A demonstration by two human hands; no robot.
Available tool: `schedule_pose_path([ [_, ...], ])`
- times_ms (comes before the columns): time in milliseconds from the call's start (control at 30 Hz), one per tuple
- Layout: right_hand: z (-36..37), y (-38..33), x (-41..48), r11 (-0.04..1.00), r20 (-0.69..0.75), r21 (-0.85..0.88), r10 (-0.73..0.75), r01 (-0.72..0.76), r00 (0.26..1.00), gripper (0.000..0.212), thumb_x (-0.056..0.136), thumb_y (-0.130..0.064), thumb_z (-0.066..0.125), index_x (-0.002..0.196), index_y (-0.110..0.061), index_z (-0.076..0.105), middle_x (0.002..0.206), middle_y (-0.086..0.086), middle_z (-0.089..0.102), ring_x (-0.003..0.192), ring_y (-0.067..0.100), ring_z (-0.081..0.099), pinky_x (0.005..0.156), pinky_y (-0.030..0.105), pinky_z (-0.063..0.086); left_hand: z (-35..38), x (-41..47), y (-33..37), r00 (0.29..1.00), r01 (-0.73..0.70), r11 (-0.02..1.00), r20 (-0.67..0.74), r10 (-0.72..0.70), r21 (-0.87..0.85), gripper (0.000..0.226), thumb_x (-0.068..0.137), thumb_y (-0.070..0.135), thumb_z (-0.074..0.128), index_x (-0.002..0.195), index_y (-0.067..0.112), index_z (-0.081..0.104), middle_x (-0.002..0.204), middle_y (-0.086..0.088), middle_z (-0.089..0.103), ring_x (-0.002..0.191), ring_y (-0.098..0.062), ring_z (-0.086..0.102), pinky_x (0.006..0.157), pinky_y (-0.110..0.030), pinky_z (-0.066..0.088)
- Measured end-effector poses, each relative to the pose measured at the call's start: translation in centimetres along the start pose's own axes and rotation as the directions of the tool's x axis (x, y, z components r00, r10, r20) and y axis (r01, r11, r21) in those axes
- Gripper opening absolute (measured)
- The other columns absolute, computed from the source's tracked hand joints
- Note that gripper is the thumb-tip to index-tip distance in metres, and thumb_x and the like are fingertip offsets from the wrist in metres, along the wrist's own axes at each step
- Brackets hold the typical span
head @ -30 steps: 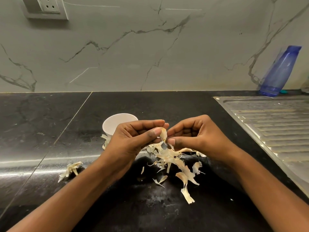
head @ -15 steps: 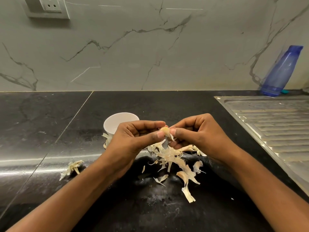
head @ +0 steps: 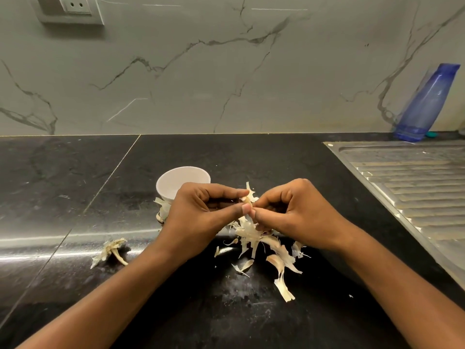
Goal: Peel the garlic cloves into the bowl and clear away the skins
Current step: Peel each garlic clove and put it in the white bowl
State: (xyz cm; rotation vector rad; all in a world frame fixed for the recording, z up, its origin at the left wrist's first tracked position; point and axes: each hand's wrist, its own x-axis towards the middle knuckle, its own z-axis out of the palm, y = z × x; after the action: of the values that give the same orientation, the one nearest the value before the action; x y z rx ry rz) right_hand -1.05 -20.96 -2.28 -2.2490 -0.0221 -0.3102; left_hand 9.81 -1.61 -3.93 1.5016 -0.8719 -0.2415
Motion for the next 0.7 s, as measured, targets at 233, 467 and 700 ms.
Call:
schedule_pose_path([
  [233, -0.31, 0.3, 0.01, 0.998, 0.015, -0.034, -0.043, 0.043, 0.999, 0.013, 0.096, -0.031, 0.079, 0.097, -0.019, 0.085, 0.077, -0.001, 0.079, 0.069, 0.028, 0.075, 0.064, 0.057, 0.06, -0.33, 0.22, -0.09, 0.997, -0.052, 0.998, 0.053, 0.051, 0.027, 0.028, 0.081, 0.01, 0.085, 0.108, 0.002, 0.08, 0.099, -0.006, 0.082, 0.096, -0.025, 0.079, 0.089, -0.043, 0.064],
  [467, 0.04, 0.58, -0.17, 0.991, -0.036, -0.049, -0.128, 0.126, 0.991, 0.008, 0.096, -0.014, 0.078, 0.093, -0.014, 0.085, 0.075, -0.003, 0.078, 0.064, 0.024, 0.074, 0.06, 0.053, 0.06, -0.34, 0.1, 0.06, 0.996, -0.088, 0.996, 0.034, 0.087, 0.004, 0.029, 0.079, 0.01, 0.084, 0.107, -0.001, 0.08, 0.097, -0.01, 0.081, 0.093, -0.028, 0.079, 0.087, -0.045, 0.065],
  [700, 0.13, 0.24, -0.24, 0.995, -0.051, 0.058, -0.078, 0.081, 0.996, 0.008, 0.094, -0.016, 0.079, 0.094, -0.01, 0.084, 0.078, 0.0, 0.08, 0.068, 0.023, 0.078, 0.066, 0.049, 0.066, -0.31, 0.07, 0.18, 0.998, -0.044, 0.994, 0.032, 0.048, -0.101, 0.029, 0.078, 0.005, 0.083, 0.106, -0.002, 0.079, 0.097, -0.015, 0.081, 0.092, -0.034, 0.079, 0.086, -0.045, 0.065],
])
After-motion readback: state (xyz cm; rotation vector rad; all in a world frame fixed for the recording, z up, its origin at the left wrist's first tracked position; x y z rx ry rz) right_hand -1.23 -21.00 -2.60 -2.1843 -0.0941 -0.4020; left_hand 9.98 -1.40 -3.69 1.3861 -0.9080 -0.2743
